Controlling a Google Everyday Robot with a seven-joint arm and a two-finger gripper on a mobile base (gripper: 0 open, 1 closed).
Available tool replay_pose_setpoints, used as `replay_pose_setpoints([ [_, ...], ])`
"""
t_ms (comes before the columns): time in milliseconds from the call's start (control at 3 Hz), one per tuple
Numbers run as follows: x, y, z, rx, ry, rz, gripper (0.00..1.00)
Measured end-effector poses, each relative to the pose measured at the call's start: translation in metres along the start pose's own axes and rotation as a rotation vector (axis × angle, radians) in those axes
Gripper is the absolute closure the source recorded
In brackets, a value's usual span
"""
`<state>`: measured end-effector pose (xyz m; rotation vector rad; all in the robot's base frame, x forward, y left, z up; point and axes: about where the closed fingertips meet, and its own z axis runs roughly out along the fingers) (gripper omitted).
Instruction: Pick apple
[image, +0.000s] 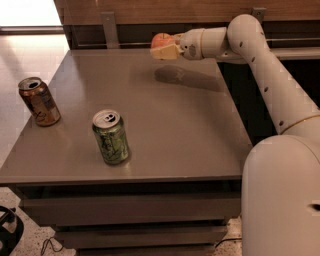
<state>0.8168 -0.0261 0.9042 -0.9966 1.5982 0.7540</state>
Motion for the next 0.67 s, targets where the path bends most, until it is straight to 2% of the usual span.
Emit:
replay_pose_setpoints([
  [667, -0.032, 0.009, -0.013, -0.001, -0.023, -0.056, 1.00],
])
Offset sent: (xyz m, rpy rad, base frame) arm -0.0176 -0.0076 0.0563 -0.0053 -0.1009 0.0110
